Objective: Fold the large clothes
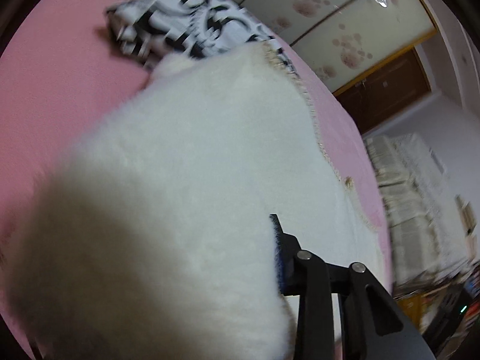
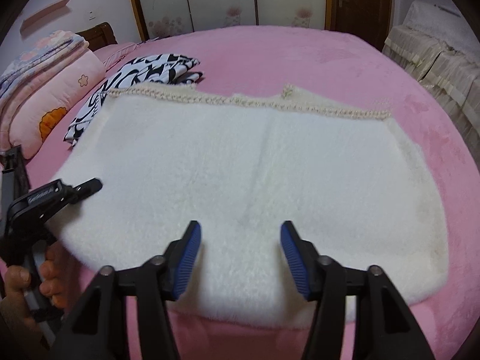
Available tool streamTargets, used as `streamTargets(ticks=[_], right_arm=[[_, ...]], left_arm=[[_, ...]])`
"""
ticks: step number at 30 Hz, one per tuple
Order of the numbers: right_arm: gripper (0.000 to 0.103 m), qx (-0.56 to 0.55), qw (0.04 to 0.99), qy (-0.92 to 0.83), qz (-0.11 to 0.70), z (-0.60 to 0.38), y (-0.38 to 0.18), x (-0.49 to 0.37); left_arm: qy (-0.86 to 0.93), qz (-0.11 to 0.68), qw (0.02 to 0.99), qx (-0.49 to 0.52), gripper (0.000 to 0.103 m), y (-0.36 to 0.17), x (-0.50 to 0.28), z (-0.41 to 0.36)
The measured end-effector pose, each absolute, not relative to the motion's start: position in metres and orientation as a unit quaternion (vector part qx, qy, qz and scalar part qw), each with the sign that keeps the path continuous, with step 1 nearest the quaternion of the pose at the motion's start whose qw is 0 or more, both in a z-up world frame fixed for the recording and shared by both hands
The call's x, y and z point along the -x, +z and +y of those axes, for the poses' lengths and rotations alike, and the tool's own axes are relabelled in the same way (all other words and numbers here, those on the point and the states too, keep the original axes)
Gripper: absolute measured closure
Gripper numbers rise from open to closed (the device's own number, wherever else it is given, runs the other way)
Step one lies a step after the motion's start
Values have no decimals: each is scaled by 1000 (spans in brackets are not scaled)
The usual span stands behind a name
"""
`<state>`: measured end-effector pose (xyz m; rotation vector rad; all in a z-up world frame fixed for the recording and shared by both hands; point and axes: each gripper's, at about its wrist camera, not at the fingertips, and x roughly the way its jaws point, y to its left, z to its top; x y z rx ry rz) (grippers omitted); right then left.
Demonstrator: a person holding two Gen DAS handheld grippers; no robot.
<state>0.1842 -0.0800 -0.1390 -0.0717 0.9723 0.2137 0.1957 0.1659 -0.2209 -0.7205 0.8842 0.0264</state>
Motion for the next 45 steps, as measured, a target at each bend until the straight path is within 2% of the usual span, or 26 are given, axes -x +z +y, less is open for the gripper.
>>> streamTargets(ticks=[1,3,5,7,12,20,22,27,35,45], right_arm=[[79,44,879,101,464,-75,-138,-188],[91,58,881,97,460,-66,-139,-195],[91,63,881,97,460,-56,-144,-203],[97,60,876,107,467,-49,-154,-211],[98,54,862,115,492,-44,-181,-223],[98,-71,825,216,518,-93,-182,-232],[101,-109,810,234,527,-112,-178,-231],[101,-143,833,175,504,-190,-152,-207],[101,-155,840,19,519,-324,-157,-166],[101,-167,841,7,514,-351,-158,-143]], left_arm=[[15,413,855,313,75,-208,-196,157],[15,401,873,277,76,-189,-197,144],[13,390,891,234,76,-168,-197,128],[6,376,905,199,76,-151,-195,115],[-35,353,926,133,77,-119,-192,82],[-118,334,931,85,77,-91,-202,1],[-139,334,929,81,77,-91,-208,-22],[-183,341,919,83,77,-105,-225,-77],[-228,398,888,34,81,-173,-240,-181],[-260,386,885,-24,81,-177,-231,-207]])
